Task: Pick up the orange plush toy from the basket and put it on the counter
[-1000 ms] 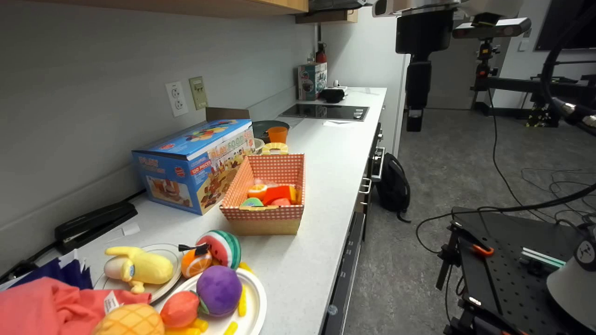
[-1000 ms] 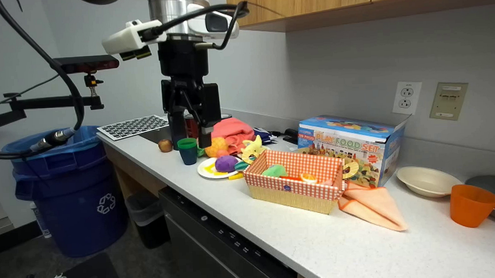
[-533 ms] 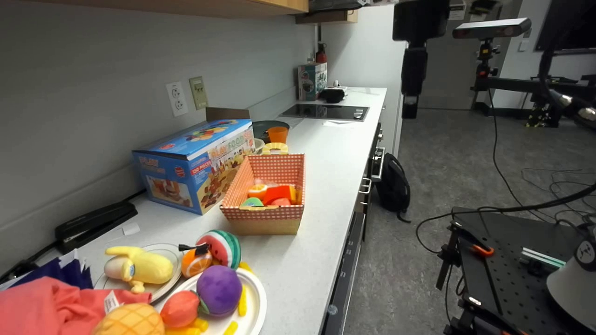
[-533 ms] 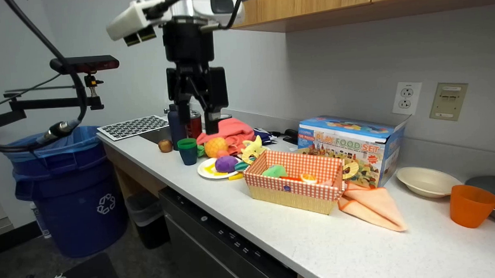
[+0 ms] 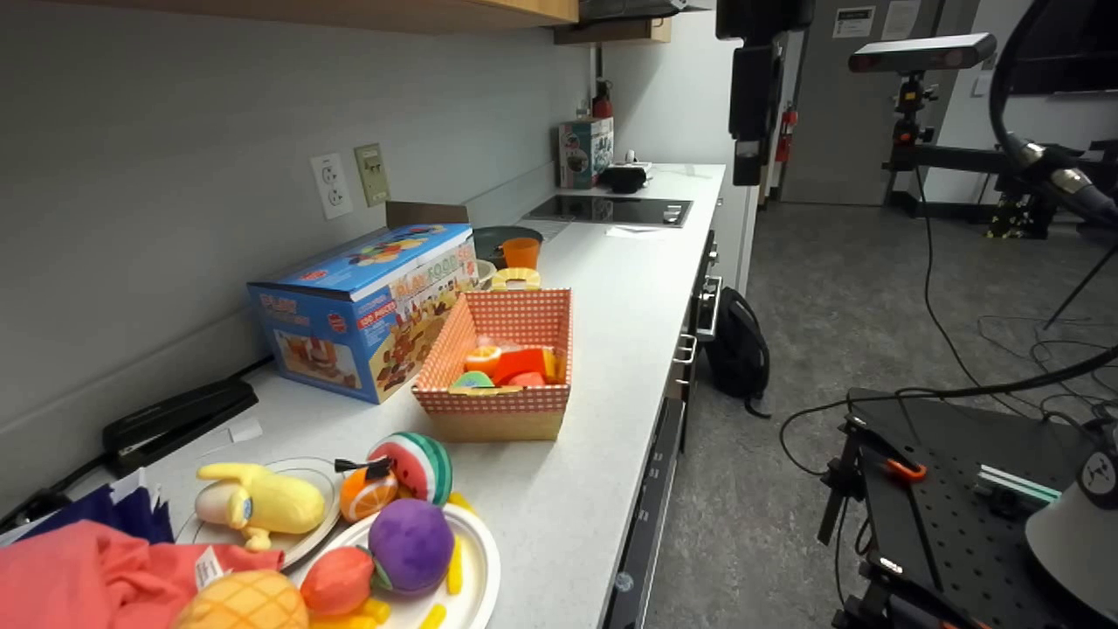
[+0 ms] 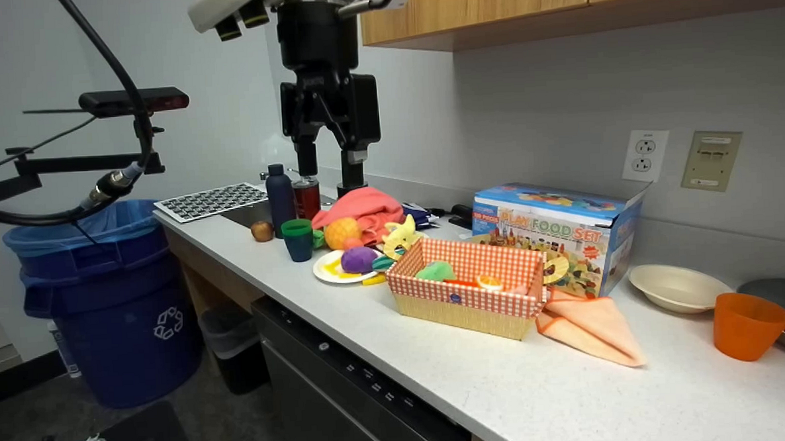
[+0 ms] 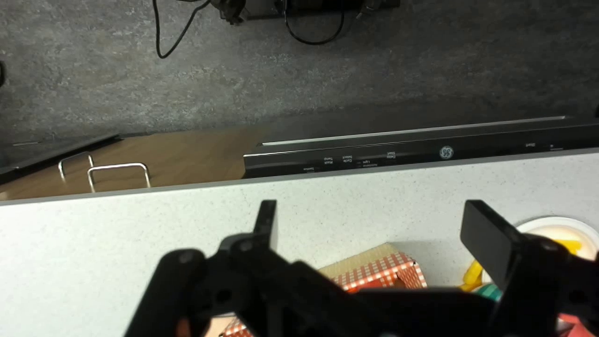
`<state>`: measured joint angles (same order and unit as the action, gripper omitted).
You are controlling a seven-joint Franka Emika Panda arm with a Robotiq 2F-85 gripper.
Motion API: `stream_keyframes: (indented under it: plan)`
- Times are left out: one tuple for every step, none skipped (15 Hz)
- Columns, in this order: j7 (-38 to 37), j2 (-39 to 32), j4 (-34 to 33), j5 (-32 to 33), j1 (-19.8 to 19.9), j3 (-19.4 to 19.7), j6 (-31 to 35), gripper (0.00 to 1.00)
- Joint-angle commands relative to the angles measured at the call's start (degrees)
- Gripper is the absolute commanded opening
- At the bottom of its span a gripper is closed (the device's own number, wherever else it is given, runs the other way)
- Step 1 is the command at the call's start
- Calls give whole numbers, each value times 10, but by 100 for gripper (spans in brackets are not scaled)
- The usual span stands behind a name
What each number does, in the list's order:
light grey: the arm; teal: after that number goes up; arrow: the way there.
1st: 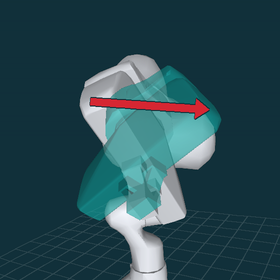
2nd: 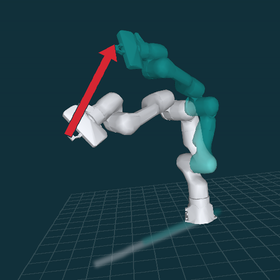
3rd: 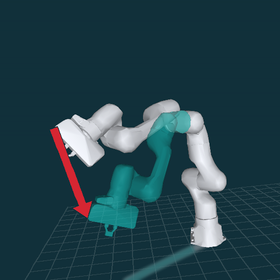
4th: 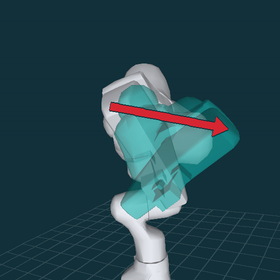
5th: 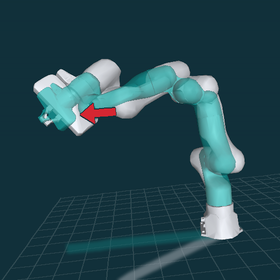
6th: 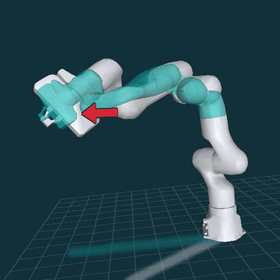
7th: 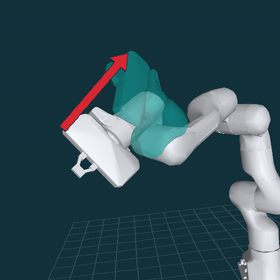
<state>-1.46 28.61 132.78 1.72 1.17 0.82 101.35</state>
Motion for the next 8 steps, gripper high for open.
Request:
stream_keyframes:
  plan:
    - [7,-15,-16,-5,-5,-2,8,100]
    - [5,-27,-23,-5,-8,-6,17,100]
    - [2,-40,-30,-5,-11,-12,31,100]
    - [-2,-56,-39,-6,-16,-19,44,100]
    - [-7,-73,-45,-4,-20,-27,66,100]
    - [-11,-90,-55,-3,-23,-34,83,100]
    - [-15,-110,-66,-1,-26,-41,107,100]
    - [-19,-130,-79,0,-28,-46,125,100]
